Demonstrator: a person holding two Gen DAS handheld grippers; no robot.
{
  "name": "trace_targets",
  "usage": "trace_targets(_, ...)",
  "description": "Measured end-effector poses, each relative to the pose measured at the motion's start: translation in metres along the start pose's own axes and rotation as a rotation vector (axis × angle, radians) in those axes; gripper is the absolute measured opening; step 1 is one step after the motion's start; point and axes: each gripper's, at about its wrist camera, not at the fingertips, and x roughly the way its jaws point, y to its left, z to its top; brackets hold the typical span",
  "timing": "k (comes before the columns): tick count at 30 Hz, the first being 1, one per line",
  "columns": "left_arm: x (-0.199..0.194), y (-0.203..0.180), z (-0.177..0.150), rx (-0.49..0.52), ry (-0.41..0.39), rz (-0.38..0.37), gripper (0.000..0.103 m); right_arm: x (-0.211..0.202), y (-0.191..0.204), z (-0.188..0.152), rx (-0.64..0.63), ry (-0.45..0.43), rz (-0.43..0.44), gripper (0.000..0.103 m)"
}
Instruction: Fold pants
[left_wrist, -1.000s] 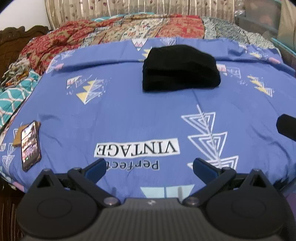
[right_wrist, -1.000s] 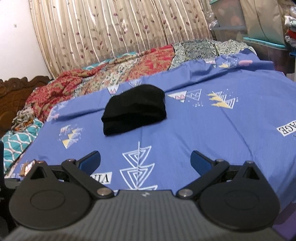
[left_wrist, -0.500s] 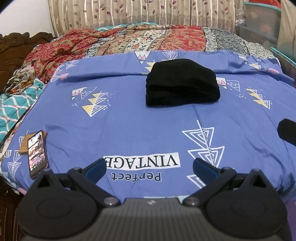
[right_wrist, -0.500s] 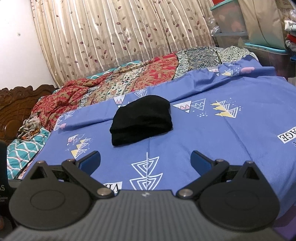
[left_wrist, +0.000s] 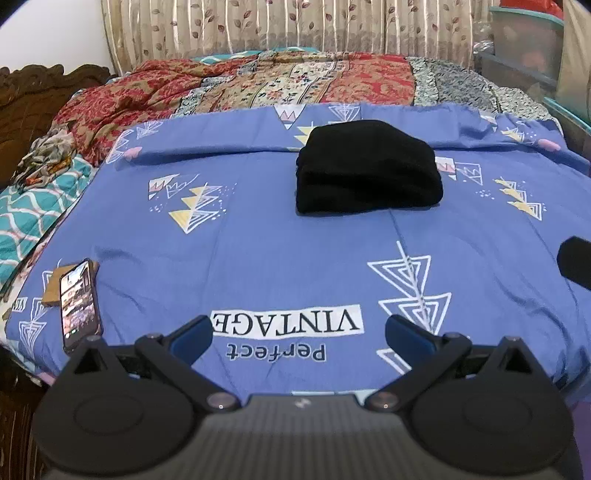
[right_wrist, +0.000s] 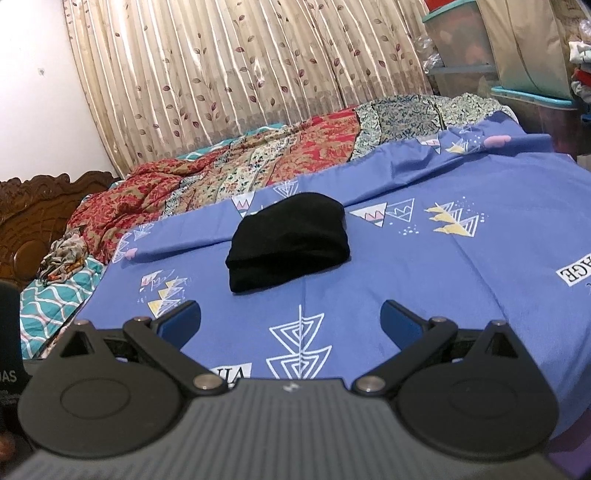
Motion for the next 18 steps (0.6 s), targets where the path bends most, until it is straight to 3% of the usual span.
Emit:
trace_targets(7,0.0070,0.0001,-0.0061,0.001,0.043,-0.024,0.103,0.0047,0.0000,-0.0051,0.007,0.031,-0.002,0.103)
trace_targets(18,0.0087,-0.0061,-0.0095,0.025,0.045,-0.024,0.103,0.0066,-0.0012,-0.0083,0.022,0.055,0.001,0.103)
